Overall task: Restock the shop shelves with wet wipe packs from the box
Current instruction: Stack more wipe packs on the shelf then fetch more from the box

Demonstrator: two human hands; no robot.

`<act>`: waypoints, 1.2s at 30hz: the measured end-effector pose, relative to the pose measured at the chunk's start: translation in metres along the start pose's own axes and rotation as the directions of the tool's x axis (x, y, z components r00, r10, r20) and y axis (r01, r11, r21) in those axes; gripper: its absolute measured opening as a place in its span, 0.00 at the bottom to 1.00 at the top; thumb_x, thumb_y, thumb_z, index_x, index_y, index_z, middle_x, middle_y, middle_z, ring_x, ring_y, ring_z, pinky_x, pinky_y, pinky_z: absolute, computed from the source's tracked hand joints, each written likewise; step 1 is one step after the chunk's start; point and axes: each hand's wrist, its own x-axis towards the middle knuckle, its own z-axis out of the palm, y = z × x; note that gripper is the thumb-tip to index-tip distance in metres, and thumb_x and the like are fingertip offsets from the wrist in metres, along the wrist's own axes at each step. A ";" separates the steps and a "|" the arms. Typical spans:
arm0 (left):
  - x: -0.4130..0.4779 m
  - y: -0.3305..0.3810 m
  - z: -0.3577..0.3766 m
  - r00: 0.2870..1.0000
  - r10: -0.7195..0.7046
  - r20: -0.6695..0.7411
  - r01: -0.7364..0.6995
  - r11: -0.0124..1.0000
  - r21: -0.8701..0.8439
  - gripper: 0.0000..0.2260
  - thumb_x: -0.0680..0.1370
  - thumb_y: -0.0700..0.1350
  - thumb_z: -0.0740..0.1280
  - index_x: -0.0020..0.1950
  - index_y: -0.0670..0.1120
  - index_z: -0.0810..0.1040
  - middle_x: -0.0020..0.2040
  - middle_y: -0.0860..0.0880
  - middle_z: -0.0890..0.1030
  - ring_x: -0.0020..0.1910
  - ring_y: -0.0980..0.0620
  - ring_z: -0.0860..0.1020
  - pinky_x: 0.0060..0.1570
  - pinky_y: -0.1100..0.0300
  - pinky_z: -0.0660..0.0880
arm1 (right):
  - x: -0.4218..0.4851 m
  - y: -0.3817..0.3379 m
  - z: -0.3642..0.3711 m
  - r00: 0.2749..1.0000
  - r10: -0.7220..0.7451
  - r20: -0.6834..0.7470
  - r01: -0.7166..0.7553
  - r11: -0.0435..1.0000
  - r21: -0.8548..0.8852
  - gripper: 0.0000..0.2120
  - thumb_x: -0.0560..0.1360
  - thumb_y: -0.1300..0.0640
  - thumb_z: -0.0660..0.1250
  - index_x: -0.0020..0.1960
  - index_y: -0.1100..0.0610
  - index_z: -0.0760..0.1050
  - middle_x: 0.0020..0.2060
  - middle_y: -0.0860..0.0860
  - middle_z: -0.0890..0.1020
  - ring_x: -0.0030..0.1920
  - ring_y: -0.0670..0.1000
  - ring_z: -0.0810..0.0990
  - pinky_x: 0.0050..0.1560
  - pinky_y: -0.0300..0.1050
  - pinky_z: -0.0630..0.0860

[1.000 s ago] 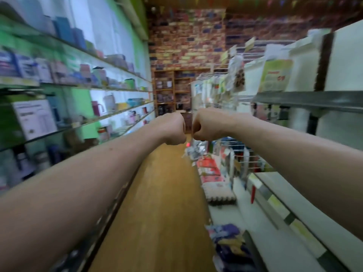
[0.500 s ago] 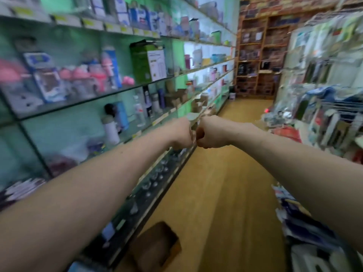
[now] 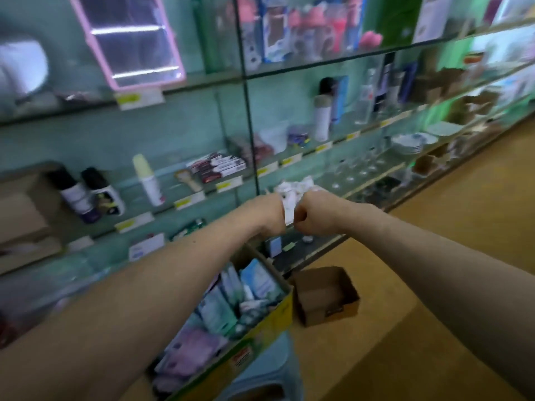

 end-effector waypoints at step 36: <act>0.036 -0.342 0.259 0.726 -0.590 0.352 0.657 0.446 -0.607 0.03 0.78 0.44 0.65 0.45 0.45 0.75 0.55 0.40 0.80 0.52 0.42 0.81 0.52 0.47 0.79 | 0.234 -0.152 0.334 0.893 -0.372 0.254 0.421 0.889 -0.180 0.18 0.78 0.63 0.58 0.67 0.59 0.70 0.68 0.58 0.68 0.68 0.58 0.67 0.66 0.49 0.67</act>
